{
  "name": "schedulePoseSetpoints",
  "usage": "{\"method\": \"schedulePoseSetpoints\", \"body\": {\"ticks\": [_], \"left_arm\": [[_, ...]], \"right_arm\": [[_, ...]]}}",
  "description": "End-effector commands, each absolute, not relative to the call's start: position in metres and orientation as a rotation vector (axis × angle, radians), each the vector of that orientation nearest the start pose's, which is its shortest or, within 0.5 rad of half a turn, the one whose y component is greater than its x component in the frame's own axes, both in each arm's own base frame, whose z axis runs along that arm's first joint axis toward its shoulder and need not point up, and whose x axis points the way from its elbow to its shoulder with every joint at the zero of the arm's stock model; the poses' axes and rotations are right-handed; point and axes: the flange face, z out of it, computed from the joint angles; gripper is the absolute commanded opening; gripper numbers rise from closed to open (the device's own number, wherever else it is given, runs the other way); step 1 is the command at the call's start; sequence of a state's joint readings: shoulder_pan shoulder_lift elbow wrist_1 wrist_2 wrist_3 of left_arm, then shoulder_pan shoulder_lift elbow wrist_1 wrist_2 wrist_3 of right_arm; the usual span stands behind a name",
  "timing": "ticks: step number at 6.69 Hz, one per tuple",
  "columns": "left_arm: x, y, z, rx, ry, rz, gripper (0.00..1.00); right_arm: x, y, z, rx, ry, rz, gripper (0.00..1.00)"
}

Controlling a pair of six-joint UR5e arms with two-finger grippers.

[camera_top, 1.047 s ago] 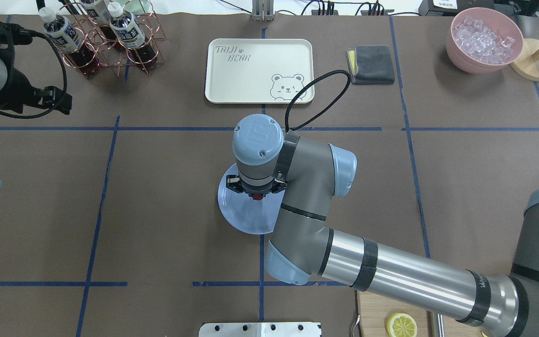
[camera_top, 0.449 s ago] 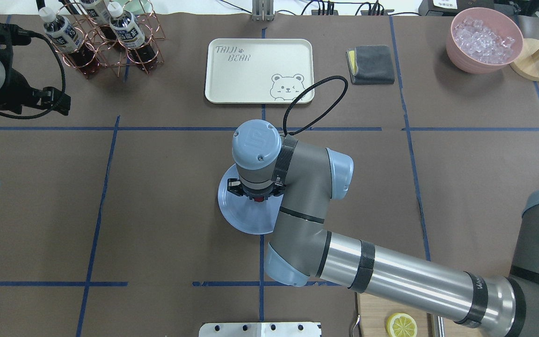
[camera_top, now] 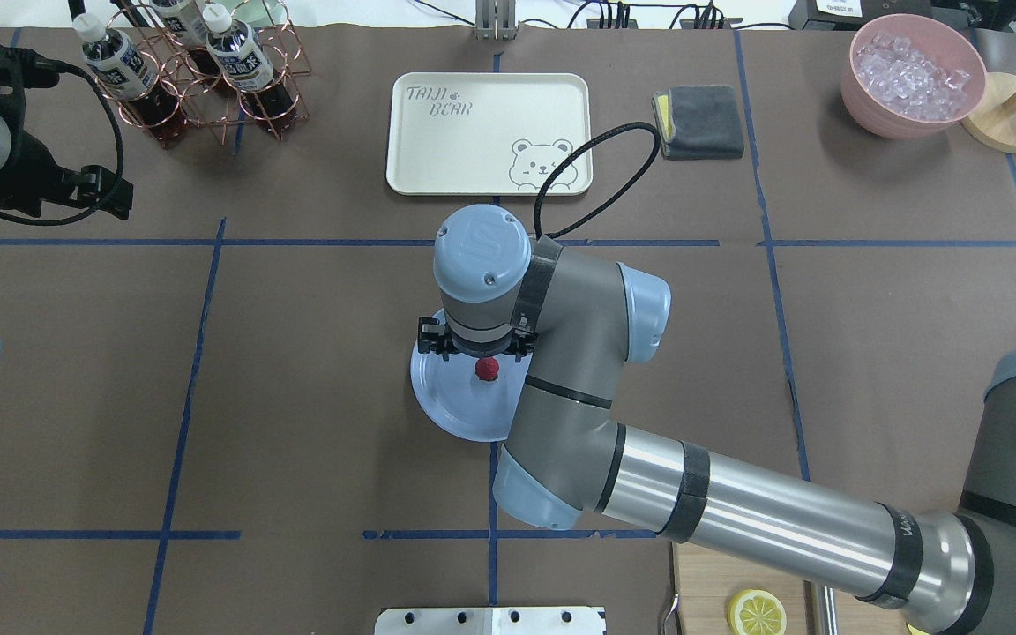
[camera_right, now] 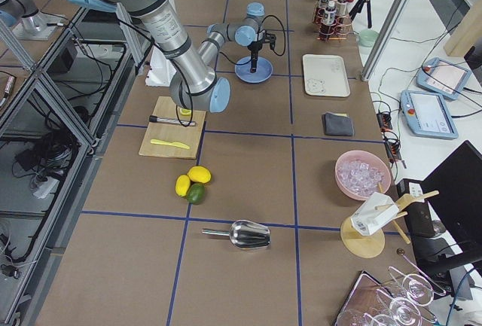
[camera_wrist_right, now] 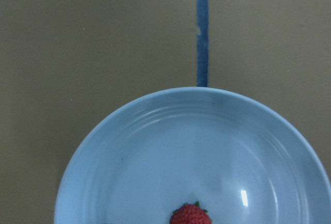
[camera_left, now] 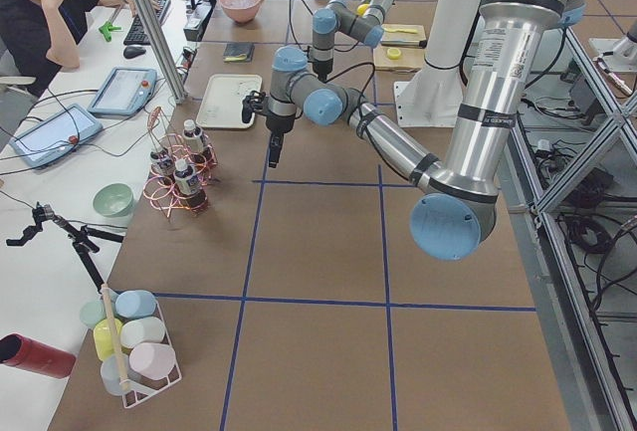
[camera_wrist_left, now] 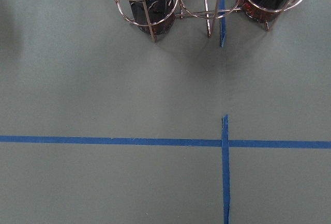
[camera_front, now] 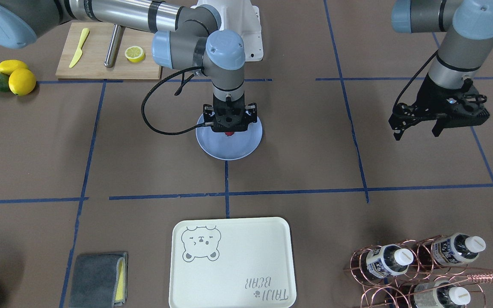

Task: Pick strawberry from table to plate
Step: 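Lower the strawberry onto the plate and open the right gripper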

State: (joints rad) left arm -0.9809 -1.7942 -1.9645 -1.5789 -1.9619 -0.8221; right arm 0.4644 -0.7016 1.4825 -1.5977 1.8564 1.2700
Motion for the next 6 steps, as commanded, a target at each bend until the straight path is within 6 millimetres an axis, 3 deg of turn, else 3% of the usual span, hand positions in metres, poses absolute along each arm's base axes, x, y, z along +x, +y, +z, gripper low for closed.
{"method": "schedulePoseSetpoints", "body": {"ticks": [1, 2, 3, 4, 5, 6], "left_arm": [[0.182, -0.511, 0.391, 0.208, 0.696, -0.034, 1.00], [0.128, -0.509, 0.426, 0.212, 0.687, 0.045, 1.00], [0.078, -0.498, 0.471, 0.205, 0.666, 0.113, 1.00], [0.028, -0.504, 0.520, 0.187, 0.679, 0.167, 1.00], [-0.026, -0.507, 0.576, 0.173, 0.669, 0.208, 1.00], [-0.046, -0.506, 0.610, 0.152, 0.663, 0.228, 1.00]], "right_arm": [[-0.517, -0.440, 0.125, 0.030, -0.707, 0.050, 1.00], [-0.451, -0.452, 0.133, 0.070, -0.657, -0.018, 1.00], [-0.385, -0.462, 0.174, 0.056, -0.682, -0.068, 1.00], [-0.331, -0.474, 0.206, 0.076, -0.688, -0.130, 1.00], [-0.260, -0.492, 0.253, 0.054, -0.713, -0.177, 1.00], [-0.186, -0.506, 0.308, 0.038, -0.744, -0.233, 1.00]]}}
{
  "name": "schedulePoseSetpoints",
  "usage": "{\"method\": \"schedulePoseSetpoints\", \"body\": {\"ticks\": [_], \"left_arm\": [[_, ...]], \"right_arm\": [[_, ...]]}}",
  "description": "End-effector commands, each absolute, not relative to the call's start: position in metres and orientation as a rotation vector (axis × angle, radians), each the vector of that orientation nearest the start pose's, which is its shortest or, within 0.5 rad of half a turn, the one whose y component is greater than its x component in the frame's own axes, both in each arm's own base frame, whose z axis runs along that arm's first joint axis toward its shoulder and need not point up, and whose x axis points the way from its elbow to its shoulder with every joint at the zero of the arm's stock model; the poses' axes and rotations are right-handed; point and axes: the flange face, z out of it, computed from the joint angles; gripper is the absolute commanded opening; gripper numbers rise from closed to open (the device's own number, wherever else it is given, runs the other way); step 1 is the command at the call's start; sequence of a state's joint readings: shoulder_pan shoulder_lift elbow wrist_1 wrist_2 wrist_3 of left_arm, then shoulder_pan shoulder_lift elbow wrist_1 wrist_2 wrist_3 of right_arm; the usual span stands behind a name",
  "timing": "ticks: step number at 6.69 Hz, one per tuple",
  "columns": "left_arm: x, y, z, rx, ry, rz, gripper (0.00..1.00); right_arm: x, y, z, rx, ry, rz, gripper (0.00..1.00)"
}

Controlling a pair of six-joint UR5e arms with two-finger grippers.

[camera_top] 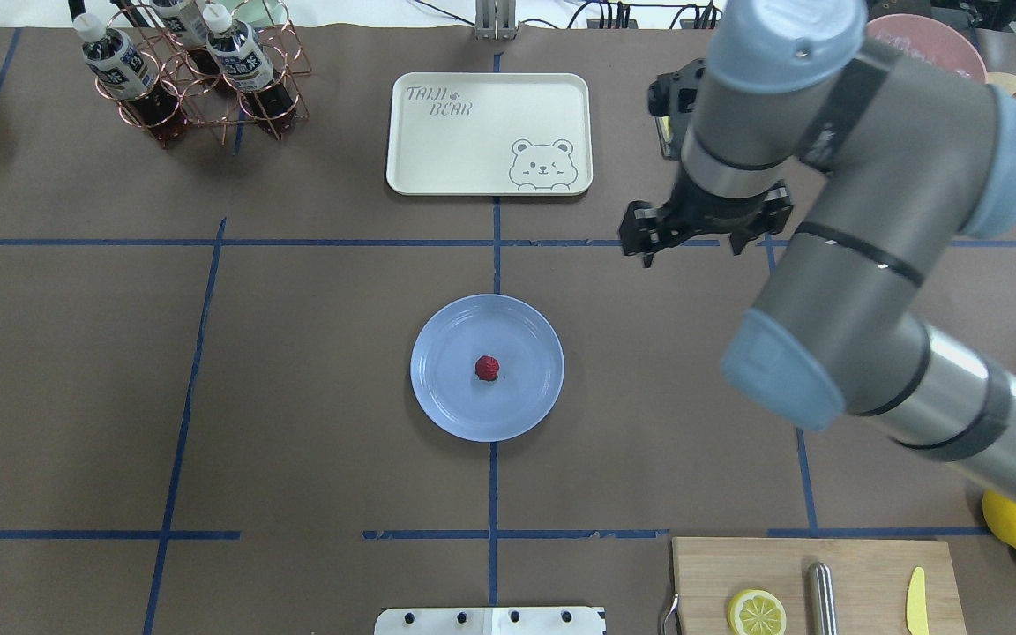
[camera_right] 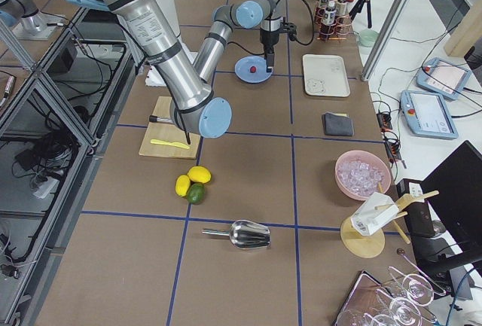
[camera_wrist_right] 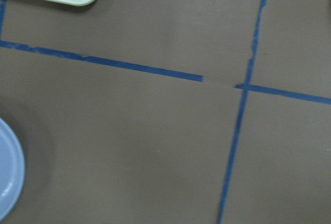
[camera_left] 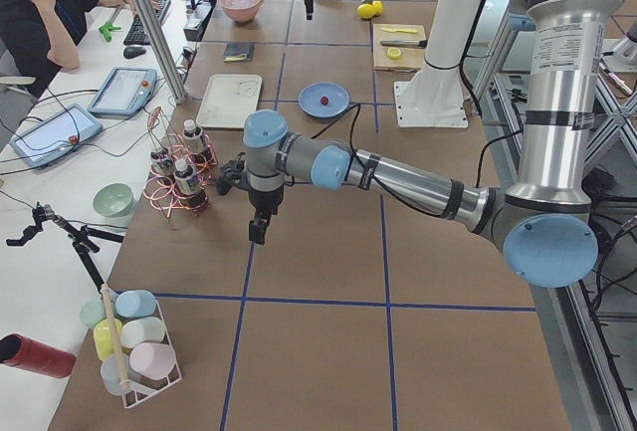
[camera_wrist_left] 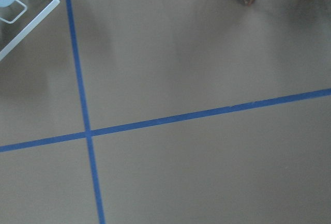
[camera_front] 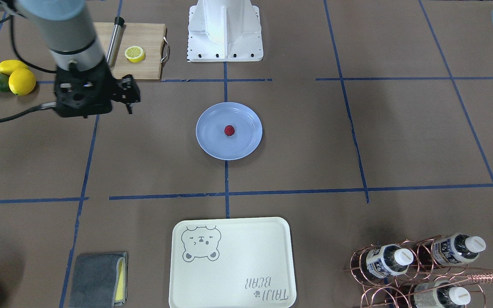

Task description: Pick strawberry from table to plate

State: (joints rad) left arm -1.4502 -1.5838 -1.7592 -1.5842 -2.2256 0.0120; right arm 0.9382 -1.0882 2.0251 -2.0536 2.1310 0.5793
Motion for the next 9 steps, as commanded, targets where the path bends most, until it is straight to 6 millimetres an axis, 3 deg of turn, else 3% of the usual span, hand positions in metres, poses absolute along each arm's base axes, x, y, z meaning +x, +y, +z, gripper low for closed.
{"method": "schedulePoseSetpoints", "body": {"ticks": [1, 3, 5, 6, 9], "left_arm": [[-0.055, -0.499, 0.623, 0.137, 0.664, 0.212, 1.00], [-0.056, -0.489, 0.631, 0.123, 0.677, 0.204, 1.00], [-0.057, -0.490, 0.629, 0.134, 0.676, 0.206, 1.00], [-0.059, -0.489, 0.630, 0.134, 0.676, 0.201, 1.00], [-0.060, -0.471, 0.659, 0.079, 0.678, 0.178, 1.00]], "right_arm": [[-0.111, -0.505, 0.374, 0.037, -0.727, -0.274, 1.00], [-0.015, -0.477, 0.497, 0.026, -0.731, -0.286, 1.00], [0.045, -0.466, 0.608, 0.053, -0.817, -0.249, 1.00], [0.056, -0.470, 0.635, 0.037, -0.817, -0.214, 1.00], [0.056, -0.482, 0.640, 0.037, -0.812, -0.215, 1.00]]}}
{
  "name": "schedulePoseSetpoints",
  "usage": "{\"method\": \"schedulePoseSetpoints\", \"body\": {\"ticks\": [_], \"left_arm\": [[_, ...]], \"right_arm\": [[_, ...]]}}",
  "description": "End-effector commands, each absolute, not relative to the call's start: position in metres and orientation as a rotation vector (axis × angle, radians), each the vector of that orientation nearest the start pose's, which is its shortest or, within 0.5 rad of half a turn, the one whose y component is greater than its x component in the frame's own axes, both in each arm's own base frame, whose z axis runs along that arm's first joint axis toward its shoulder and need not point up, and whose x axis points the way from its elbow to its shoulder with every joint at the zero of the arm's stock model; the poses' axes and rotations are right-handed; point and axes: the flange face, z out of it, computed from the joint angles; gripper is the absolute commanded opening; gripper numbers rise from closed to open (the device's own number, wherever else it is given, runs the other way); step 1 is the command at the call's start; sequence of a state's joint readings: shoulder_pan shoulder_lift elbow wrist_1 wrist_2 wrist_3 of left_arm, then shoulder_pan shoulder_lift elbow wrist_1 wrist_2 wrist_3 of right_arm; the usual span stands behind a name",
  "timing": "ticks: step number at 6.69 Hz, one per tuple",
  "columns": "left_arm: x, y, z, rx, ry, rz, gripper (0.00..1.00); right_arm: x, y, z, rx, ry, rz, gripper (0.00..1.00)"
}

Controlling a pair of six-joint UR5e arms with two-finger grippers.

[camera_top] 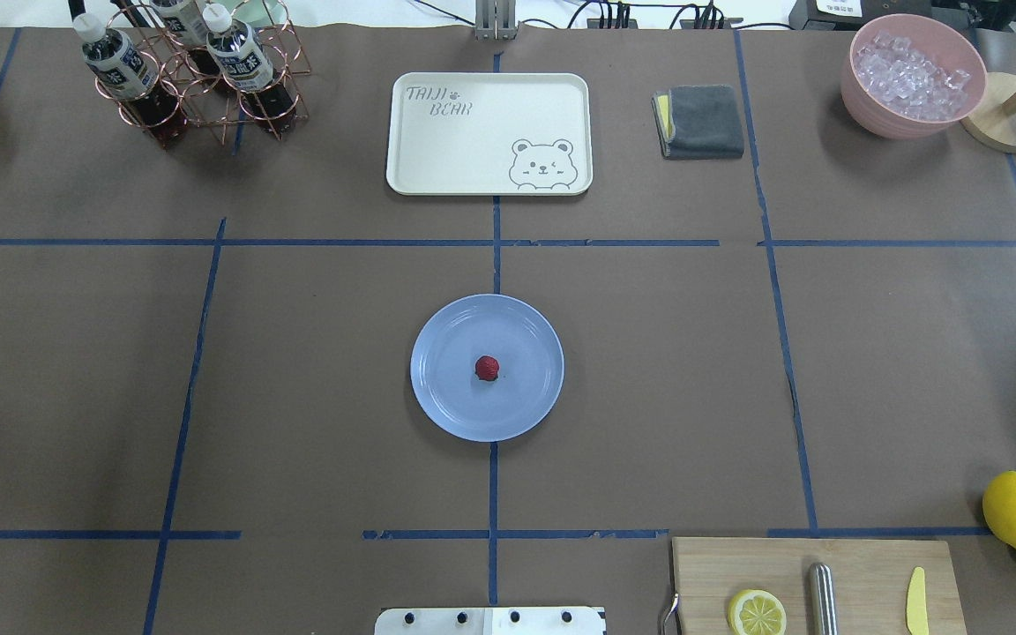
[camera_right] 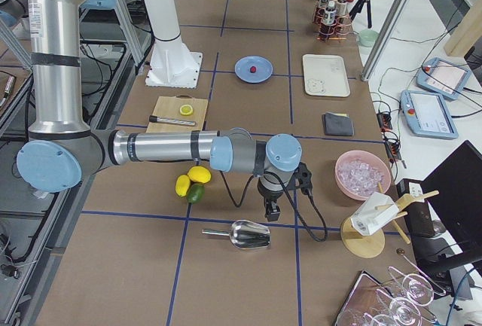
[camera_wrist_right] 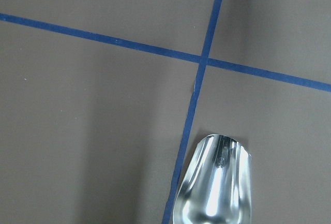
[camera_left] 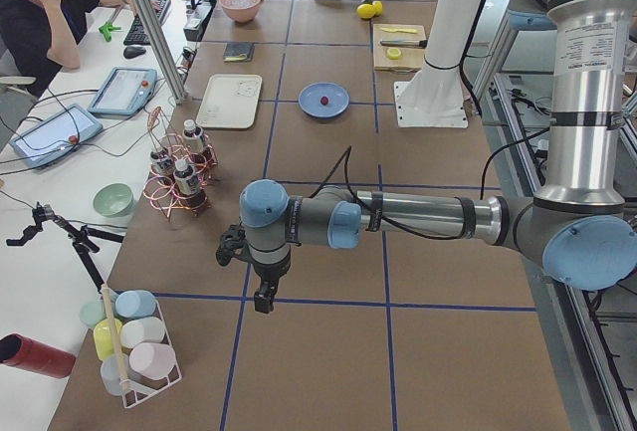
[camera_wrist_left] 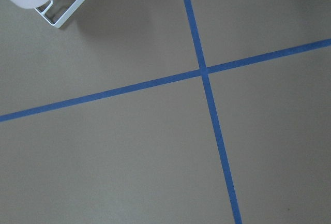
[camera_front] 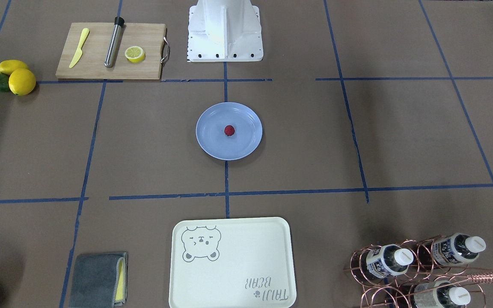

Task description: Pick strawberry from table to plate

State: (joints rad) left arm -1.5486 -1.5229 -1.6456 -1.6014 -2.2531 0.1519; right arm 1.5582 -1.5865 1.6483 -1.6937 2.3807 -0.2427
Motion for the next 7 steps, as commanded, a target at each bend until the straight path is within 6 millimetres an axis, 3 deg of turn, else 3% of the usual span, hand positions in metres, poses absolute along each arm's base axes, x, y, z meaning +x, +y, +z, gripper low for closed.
{"method": "schedulePoseSetpoints", "body": {"ticks": [1, 2, 5, 7], "left_arm": [[-0.061, -0.465, 0.671, 0.055, 0.680, 0.170, 1.00], [-0.061, -0.465, 0.675, 0.046, 0.682, 0.163, 1.00], [-0.055, -0.468, 0.656, 0.046, 0.751, 0.108, 1.00], [-0.055, -0.468, 0.656, 0.043, 0.751, 0.103, 1.00]], "right_arm": [[0.059, -0.477, 0.645, 0.030, -0.813, -0.205, 1.00], [0.060, -0.476, 0.646, 0.030, -0.813, -0.201, 1.00], [0.069, -0.470, 0.650, 0.028, -0.820, -0.176, 1.00], [0.071, -0.471, 0.649, 0.033, -0.820, -0.176, 1.00]]}}
